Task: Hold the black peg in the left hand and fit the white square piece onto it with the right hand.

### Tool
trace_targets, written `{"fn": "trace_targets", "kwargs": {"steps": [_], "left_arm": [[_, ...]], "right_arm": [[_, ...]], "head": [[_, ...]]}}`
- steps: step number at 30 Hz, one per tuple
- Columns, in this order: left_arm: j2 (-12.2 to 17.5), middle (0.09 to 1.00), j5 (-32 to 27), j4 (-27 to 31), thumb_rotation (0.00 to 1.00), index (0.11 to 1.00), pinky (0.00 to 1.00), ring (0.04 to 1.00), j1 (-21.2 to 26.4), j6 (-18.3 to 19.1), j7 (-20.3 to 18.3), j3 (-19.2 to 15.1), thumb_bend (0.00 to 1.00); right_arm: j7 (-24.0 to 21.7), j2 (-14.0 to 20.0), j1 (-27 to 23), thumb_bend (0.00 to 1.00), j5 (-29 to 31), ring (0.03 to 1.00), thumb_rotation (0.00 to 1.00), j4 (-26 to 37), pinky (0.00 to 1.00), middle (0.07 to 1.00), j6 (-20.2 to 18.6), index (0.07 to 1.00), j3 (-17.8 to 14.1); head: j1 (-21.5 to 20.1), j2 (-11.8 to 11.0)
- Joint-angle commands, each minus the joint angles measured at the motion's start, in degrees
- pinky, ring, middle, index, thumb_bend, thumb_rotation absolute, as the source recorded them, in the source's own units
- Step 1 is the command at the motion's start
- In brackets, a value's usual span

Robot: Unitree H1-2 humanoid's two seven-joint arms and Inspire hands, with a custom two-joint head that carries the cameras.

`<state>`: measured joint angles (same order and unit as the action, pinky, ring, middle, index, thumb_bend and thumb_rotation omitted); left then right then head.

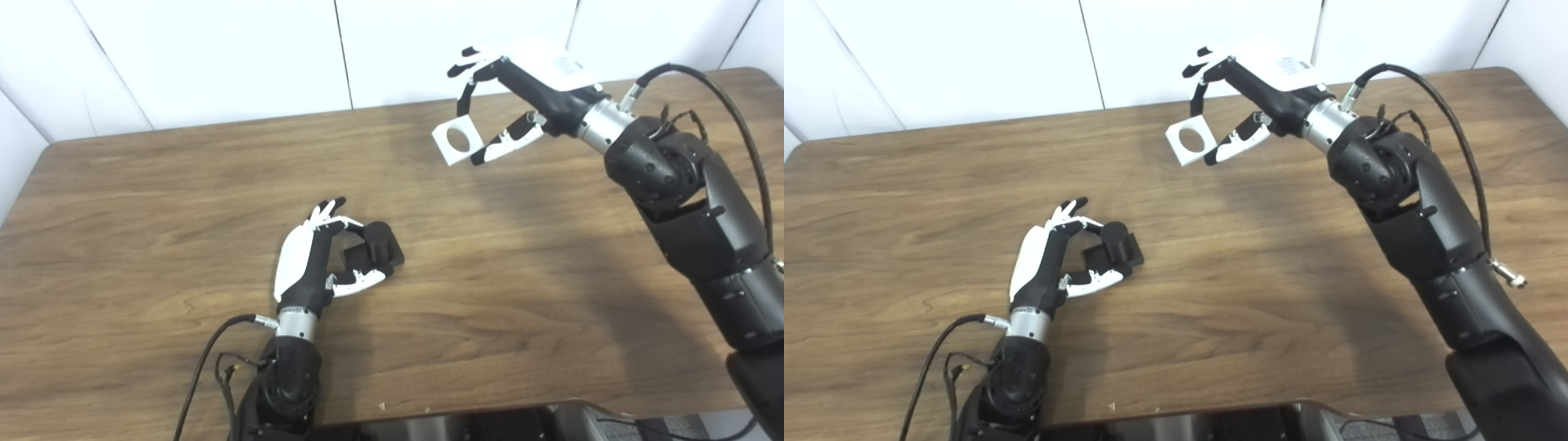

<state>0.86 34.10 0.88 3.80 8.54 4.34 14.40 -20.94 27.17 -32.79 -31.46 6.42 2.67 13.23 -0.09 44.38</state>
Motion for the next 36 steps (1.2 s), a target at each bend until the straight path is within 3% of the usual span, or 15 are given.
{"fn": "trace_targets", "kwargs": {"steps": [1, 15, 22, 27, 36], "left_arm": [[0.2, 0.948, 0.6, -2.7, 0.08, 0.486, 1.00, 1.000, -0.1, 2.9, -0.6, 0.2, 0.52], [-0.5, 0.949, 0.9, -3.3, 0.09, 0.485, 1.00, 1.000, 0.3, 3.3, -0.2, 0.7, 0.52], [-0.7, 0.945, 1.2, -3.5, 0.09, 0.485, 1.00, 1.000, 0.7, 3.6, 0.3, 1.2, 0.52], [-1.1, 0.947, 1.2, -3.8, 0.09, 0.485, 1.00, 1.000, 0.7, 3.5, 0.6, 1.5, 0.52], [-1.8, 0.949, 1.7, -3.5, 0.09, 0.485, 1.00, 1.000, 0.4, 4.0, 0.9, 1.9, 0.52]], "right_arm": [[-0.8, -0.3, -1.9, 0.52, 0.8, 0.923, 0.14, 2.9, 0.89, 0.812, -0.5, 0.479, -0.2], [-4.7, -2.9, -1.2, 0.52, 3.2, 0.930, 0.14, 5.9, 0.92, 0.811, -0.9, 0.478, 1.6], [-9.8, -2.8, -4.2, 0.52, 2.7, 0.928, 0.14, 7.6, 0.86, 0.824, -4.0, 0.478, 2.8], [-12.5, -2.7, -6.9, 0.52, 2.5, 0.926, 0.14, 7.4, 0.94, 0.825, -5.3, 0.479, 3.8], [-15.8, -3.1, -9.5, 0.52, 3.1, 0.924, 0.14, 5.8, 0.94, 0.828, -6.3, 0.478, 5.5]], "head": [[0.5, 0.1], [3.6, 0.7], [4.1, 0.8], [4.6, 1.0], [6.2, 1.3]]}}
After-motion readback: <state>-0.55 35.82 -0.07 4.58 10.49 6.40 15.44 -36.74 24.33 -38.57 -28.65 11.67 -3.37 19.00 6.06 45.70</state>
